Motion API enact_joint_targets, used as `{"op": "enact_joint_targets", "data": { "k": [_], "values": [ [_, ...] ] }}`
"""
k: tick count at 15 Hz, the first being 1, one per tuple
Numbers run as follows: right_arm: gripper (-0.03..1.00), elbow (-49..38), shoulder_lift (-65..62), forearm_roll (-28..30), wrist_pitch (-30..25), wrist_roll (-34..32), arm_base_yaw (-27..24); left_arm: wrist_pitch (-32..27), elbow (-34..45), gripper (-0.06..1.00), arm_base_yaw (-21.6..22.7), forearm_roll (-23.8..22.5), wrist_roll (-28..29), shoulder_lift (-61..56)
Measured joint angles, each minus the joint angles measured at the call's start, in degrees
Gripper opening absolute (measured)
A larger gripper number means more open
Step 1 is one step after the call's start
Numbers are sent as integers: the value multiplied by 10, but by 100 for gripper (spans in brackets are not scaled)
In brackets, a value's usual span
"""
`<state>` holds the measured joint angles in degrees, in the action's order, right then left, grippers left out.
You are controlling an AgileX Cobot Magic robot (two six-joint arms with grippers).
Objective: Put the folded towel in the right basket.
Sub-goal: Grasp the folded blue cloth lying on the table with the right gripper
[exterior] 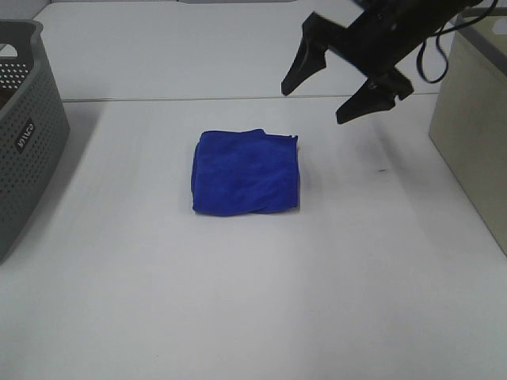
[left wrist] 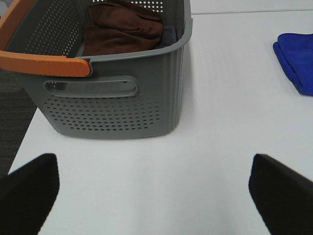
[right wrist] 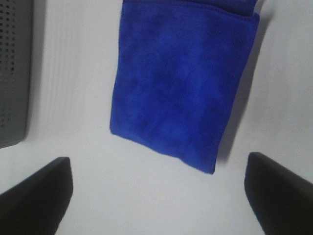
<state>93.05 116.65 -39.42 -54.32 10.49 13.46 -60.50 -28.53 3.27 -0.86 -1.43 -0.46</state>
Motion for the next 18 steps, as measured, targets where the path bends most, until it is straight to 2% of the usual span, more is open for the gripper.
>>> {"op": "enact_joint_targets", "data": {
  "k": [5, 11, 14, 17, 18],
  "values": [
    [90, 108, 161, -7, 6, 9, 0, 0, 0, 98, 0, 0, 0, 0],
    [89, 111, 215, 5, 23, 7, 0, 0, 0, 98, 0, 0, 0, 0],
    [89, 115, 225, -20, 27, 7, 0, 0, 0, 98, 0, 0, 0, 0],
    [84, 121, 241, -58, 48, 7, 37, 0, 0, 98, 0, 0, 0, 0],
    [79, 123, 245, -70, 61, 7, 56, 0, 0, 98, 0, 0, 0, 0]
  ]
}}
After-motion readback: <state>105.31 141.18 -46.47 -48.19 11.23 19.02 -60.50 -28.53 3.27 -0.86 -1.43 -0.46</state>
